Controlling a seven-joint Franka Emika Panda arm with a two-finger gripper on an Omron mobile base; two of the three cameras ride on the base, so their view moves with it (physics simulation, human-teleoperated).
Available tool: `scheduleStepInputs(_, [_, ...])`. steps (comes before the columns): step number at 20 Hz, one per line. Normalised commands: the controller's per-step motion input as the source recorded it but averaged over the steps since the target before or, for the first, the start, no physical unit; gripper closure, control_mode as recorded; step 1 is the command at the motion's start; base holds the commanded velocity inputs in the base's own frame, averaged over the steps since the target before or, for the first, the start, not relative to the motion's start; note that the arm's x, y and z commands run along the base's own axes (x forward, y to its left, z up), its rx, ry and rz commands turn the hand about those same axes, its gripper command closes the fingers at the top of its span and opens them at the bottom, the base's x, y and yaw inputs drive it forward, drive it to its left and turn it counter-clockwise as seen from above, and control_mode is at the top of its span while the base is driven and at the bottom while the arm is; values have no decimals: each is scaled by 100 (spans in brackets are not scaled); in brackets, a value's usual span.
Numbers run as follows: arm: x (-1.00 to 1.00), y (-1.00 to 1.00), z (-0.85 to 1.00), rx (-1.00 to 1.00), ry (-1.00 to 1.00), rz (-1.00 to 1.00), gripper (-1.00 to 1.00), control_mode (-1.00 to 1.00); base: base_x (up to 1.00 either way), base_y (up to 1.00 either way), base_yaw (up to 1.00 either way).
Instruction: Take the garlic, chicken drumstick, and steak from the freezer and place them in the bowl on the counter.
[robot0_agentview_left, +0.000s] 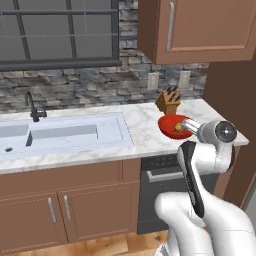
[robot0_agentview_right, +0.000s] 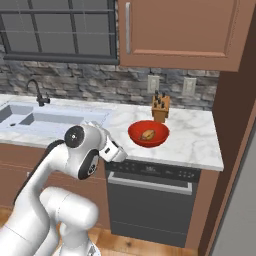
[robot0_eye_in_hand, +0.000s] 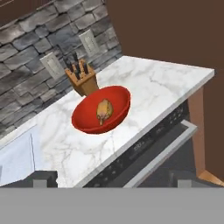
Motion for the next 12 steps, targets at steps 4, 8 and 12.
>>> scheduleStepInputs(4, [0,0,0,0,0,0,-100,100,-100,-22,0])
scheduleStepInputs(8, [0,0,0,0,0,0,-100,100,-100,-73,-4])
scheduleStepInputs(12, [0,0,0,0,0,0,-100,100,-91,-100,-22])
